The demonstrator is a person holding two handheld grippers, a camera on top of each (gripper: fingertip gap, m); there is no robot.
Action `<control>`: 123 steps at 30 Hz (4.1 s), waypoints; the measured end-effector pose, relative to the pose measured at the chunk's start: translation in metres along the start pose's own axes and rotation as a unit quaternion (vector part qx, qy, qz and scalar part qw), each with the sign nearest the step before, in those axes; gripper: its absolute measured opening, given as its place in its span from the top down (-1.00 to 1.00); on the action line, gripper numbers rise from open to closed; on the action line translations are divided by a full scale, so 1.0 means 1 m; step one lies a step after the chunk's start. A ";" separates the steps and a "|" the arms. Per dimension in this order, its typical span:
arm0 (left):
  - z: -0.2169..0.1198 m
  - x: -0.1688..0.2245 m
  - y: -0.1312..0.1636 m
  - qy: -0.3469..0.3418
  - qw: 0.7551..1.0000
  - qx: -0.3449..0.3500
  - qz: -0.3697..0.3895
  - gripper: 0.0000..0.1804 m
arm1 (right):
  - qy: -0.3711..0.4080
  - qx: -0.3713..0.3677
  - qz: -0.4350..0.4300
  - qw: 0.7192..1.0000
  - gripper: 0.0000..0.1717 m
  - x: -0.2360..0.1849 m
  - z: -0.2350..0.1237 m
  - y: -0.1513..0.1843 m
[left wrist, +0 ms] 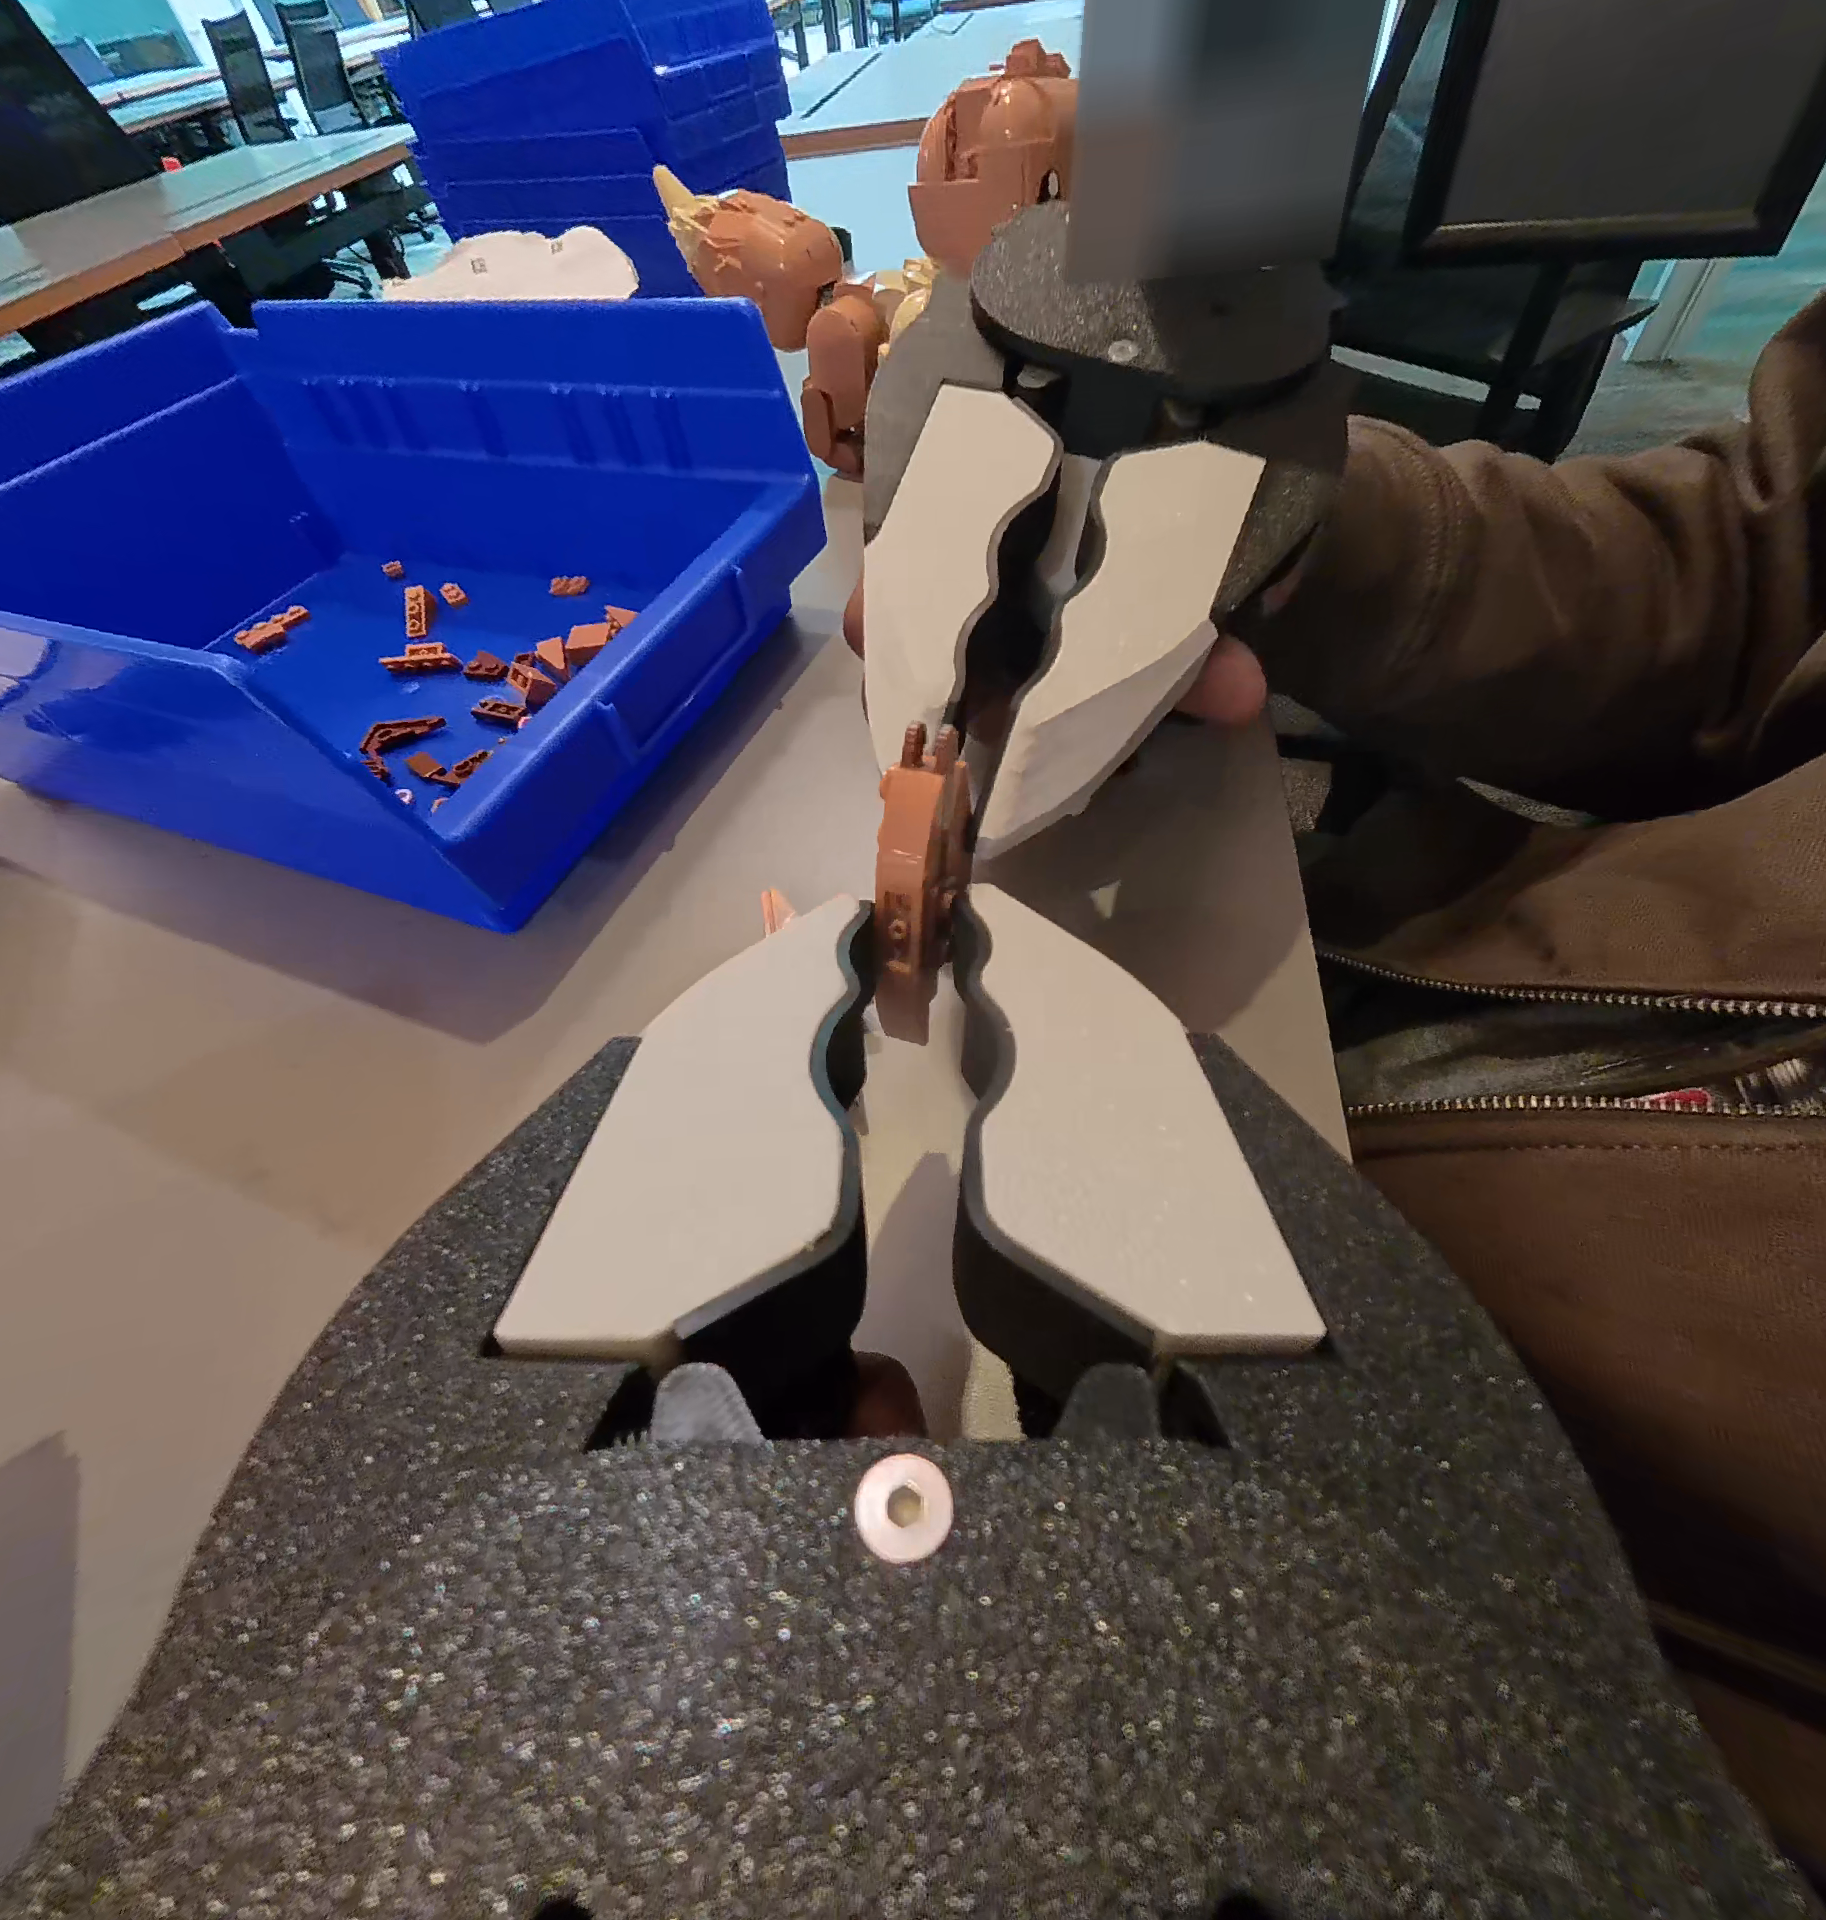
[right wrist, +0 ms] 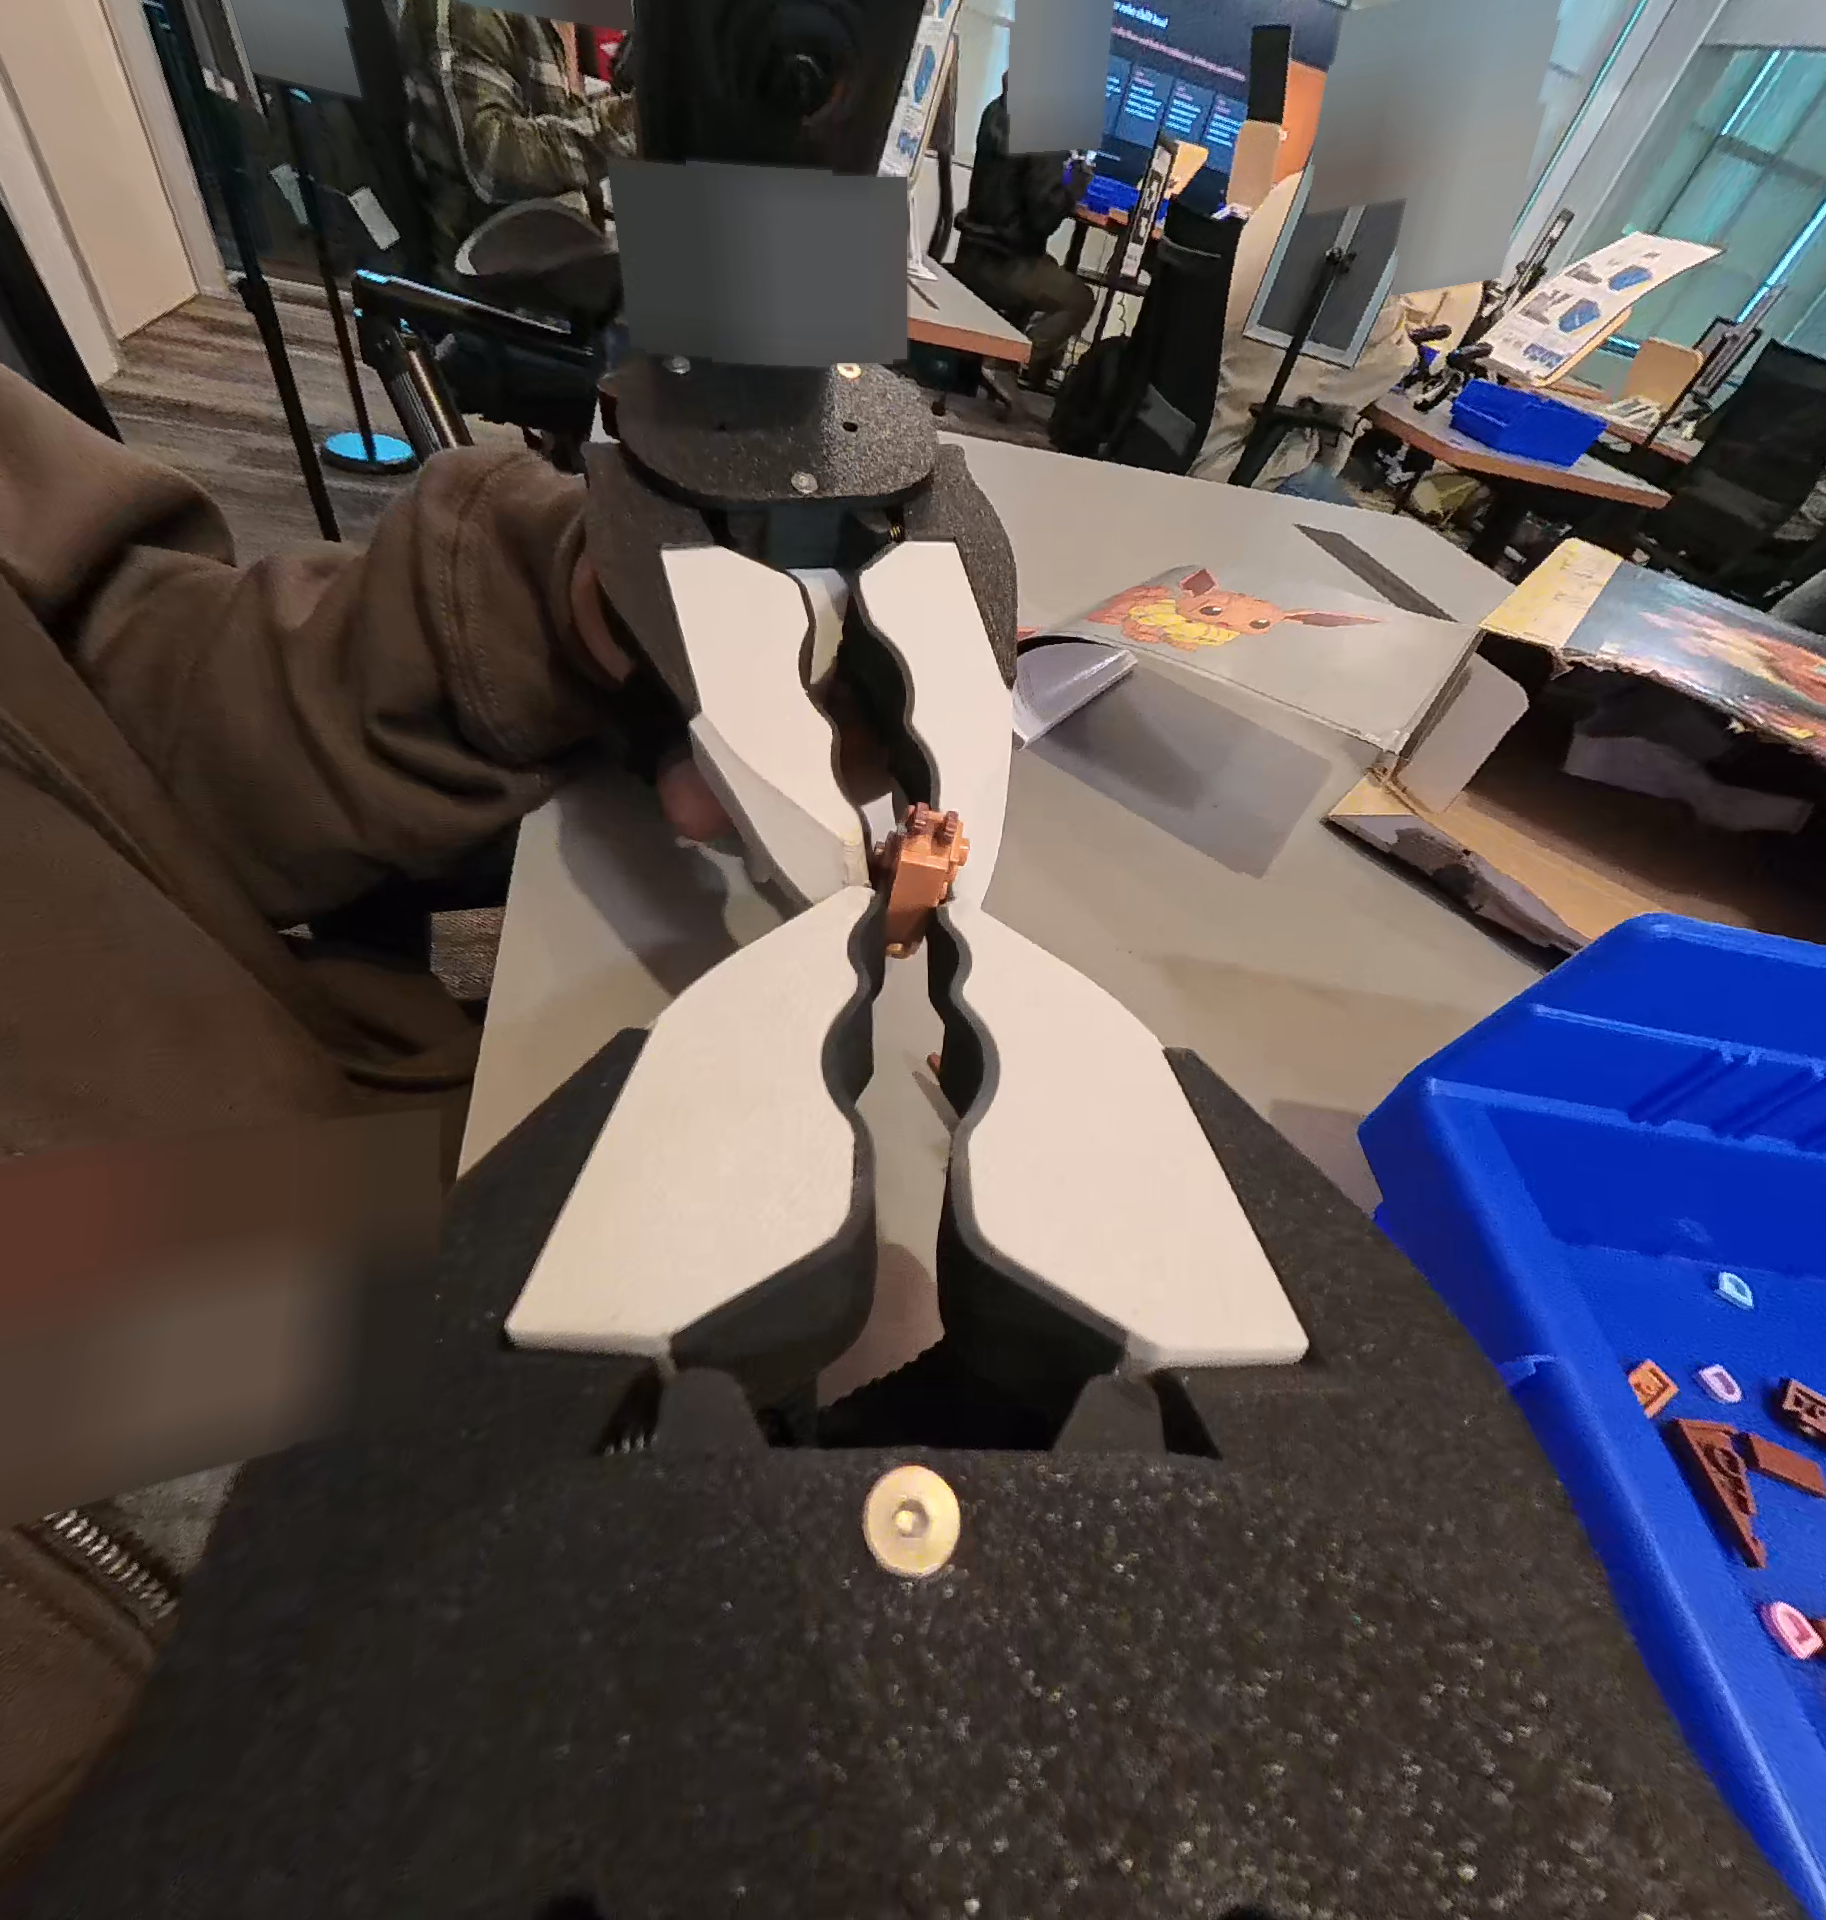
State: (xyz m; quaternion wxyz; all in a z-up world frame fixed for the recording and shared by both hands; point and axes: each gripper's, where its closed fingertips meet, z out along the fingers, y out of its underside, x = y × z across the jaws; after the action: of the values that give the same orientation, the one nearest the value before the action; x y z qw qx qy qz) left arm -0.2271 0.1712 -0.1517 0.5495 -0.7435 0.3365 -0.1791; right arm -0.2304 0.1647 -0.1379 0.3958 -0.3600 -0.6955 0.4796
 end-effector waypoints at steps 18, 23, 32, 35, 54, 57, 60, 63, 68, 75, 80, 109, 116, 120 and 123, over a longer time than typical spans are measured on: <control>-0.001 0.001 -0.004 0.019 0.999 0.016 -0.024 0.85 | -0.010 -0.002 0.002 1.000 0.92 0.000 -0.007 0.001; -0.051 -0.034 -0.021 -0.020 0.987 0.120 -0.103 0.85 | 0.011 -0.008 0.006 1.000 1.00 0.015 -0.030 0.012; -0.034 -0.013 -0.024 0.024 0.990 0.116 -0.081 0.85 | -0.003 0.102 0.093 0.990 0.81 0.013 -0.013 -0.023; -0.027 -0.007 -0.022 0.031 0.992 0.101 -0.067 0.85 | -0.024 0.105 0.114 0.988 0.71 0.007 -0.002 -0.027; -0.017 0.016 -0.021 0.103 0.985 0.101 -0.098 0.77 | -0.084 0.108 0.194 0.972 0.87 0.000 0.001 -0.025; -0.017 0.016 -0.022 0.104 0.984 0.104 -0.097 0.85 | -0.092 0.113 0.196 0.970 0.87 -0.002 0.000 -0.027; -0.018 0.016 -0.024 0.106 0.984 0.110 -0.093 0.86 | -0.094 0.121 0.196 0.969 0.87 -0.003 -0.001 -0.030; -0.020 0.014 -0.026 0.105 0.983 0.116 -0.095 0.86 | -0.091 0.129 0.198 0.967 0.87 -0.002 -0.002 -0.032; -0.022 0.009 -0.027 0.094 0.983 0.123 -0.101 0.86 | -0.091 0.132 0.206 0.965 0.80 -0.001 -0.003 -0.032; -0.019 0.013 -0.026 0.101 0.982 0.119 -0.103 0.85 | -0.086 0.122 0.201 0.968 0.90 -0.001 -0.003 -0.030; -0.014 0.017 -0.025 0.102 0.984 0.110 -0.094 0.79 | -0.085 0.120 0.200 0.969 0.91 -0.001 -0.002 -0.029; -0.006 0.014 -0.024 0.098 0.984 0.098 -0.108 0.83 | -0.072 0.113 0.183 0.974 0.91 -0.002 0.000 -0.028; -0.016 0.001 -0.023 0.078 0.983 0.108 -0.125 0.83 | -0.063 0.132 0.198 0.969 0.91 0.007 -0.009 -0.030; -0.071 -0.031 -0.027 0.037 0.969 0.182 -0.160 0.83 | -0.012 0.189 0.235 0.953 0.91 0.046 -0.054 -0.029; -0.070 -0.033 -0.024 0.029 0.971 0.176 -0.158 0.83 | 0.004 0.185 0.236 0.954 0.91 0.052 -0.058 -0.026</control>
State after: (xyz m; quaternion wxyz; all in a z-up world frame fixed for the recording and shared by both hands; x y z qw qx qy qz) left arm -0.2878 0.1490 -0.1024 0.6265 -0.6735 0.1936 -0.3412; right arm -0.2043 0.2254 -0.0892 0.3338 -0.4357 -0.4882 0.6785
